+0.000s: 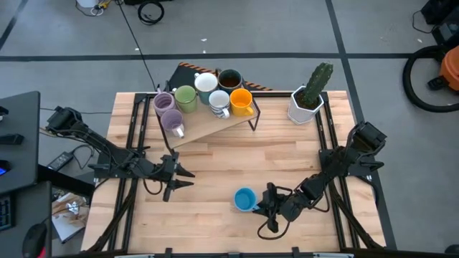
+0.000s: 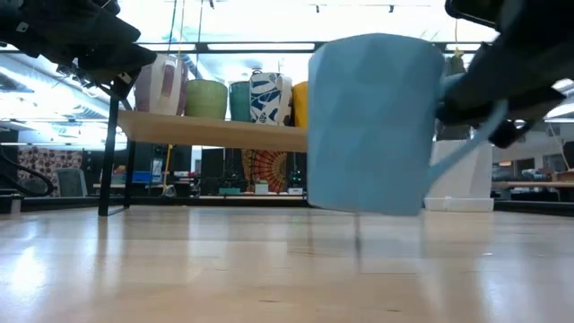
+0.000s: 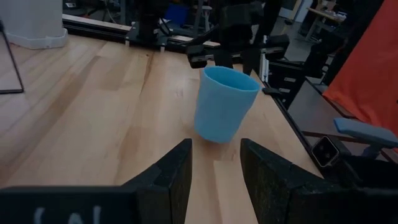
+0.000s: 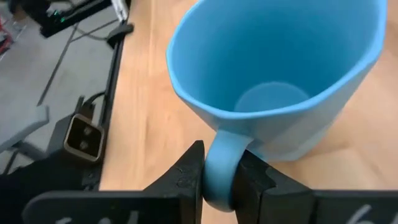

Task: Place coffee mugs
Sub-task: Put the blue mug on the shelf

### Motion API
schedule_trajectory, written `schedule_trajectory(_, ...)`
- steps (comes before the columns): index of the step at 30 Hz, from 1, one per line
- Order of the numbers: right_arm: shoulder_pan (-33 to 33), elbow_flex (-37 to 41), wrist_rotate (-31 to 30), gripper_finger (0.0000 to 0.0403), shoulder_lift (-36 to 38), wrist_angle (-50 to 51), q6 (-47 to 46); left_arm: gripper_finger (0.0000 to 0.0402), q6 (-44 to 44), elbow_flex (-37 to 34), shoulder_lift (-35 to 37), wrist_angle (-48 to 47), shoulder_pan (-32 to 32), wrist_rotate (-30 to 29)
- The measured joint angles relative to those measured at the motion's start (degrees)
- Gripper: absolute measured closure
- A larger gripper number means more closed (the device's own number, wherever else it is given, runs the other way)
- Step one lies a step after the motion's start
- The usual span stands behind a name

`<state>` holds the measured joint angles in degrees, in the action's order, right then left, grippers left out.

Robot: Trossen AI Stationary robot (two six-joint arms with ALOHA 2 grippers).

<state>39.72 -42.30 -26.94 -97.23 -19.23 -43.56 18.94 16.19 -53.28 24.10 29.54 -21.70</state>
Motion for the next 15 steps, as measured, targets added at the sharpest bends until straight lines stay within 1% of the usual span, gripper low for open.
schedule_trajectory(2, -0.5, 0.0, -0.6, 0.034, 0.0, -0.5, 1.2, 0.026, 0.0, 0.0, 0.0, 0.0, 0.0, -0.6)
schedule_trajectory(8, -3.6, 0.0, 0.3, 0.034, 0.0, -3.3, 5.6, 0.026, -0.1, 0.0, 0.0, 0.0, 0.0, -0.6)
schedule_trajectory(13, -8.0, -0.1, 3.8, 0.034, 0.0, -5.9, 8.6, 0.026, -0.1, 0.0, 0.0, 0.0, 0.0, -0.5)
schedule_trajectory(15, -9.8, -0.1, 5.7, 0.034, 0.0, -6.4, 9.8, 0.026, -0.1, 0.0, 0.0, 0.0, 0.0, 0.8)
